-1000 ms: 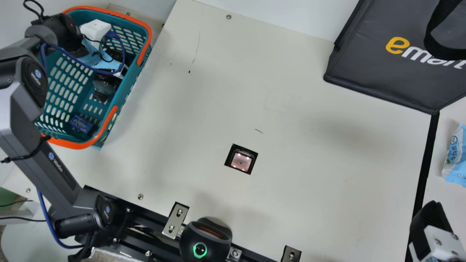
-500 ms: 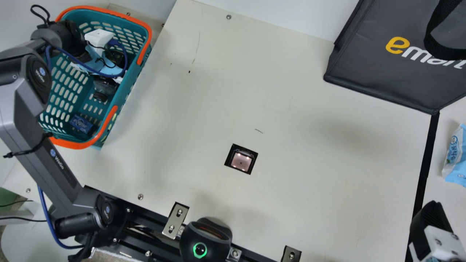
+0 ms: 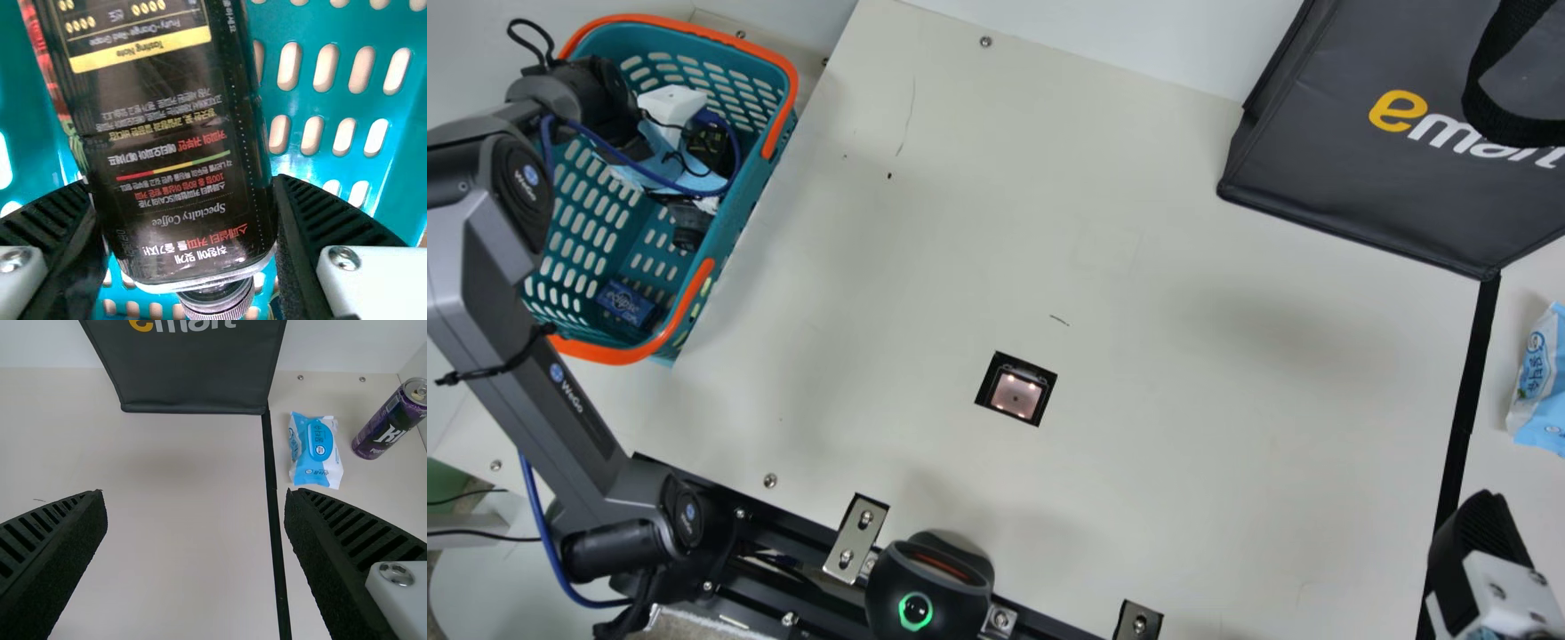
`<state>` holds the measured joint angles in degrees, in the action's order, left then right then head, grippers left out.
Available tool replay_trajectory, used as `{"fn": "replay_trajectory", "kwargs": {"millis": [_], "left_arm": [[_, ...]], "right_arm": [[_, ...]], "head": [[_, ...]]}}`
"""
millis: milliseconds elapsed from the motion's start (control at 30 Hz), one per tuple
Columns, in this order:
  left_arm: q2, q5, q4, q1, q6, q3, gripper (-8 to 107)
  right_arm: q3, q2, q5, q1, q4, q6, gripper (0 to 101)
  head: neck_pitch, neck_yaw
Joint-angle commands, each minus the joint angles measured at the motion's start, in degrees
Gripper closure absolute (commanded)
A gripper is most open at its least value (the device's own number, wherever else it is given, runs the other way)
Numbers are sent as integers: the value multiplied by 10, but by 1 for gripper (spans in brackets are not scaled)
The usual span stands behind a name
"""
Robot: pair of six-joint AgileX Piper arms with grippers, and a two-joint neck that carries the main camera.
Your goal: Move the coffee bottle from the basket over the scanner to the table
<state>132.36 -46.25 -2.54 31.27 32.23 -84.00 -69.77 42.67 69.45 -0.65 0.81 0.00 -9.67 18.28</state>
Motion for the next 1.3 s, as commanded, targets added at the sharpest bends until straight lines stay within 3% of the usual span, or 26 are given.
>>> {"fn": "replay_trajectory", "kwargs": {"millis": [0,167,700,1267], "left_arm": [[-5,5,0,-1,-4,4,76],[-33,18,2,-3,-17,23,107],[-166,59,-1,-4,-64,85,107],[-240,56,-22,-1,-82,95,107]], "right_arm": [[0,0,0,0,0,0,6],[0,0,0,0,0,0,6],[0,0,-1,0,0,0,6],[0,0,-1,0,0,0,6]], "head": [[17,1],[17,1],[17,1],[17,1]]}}
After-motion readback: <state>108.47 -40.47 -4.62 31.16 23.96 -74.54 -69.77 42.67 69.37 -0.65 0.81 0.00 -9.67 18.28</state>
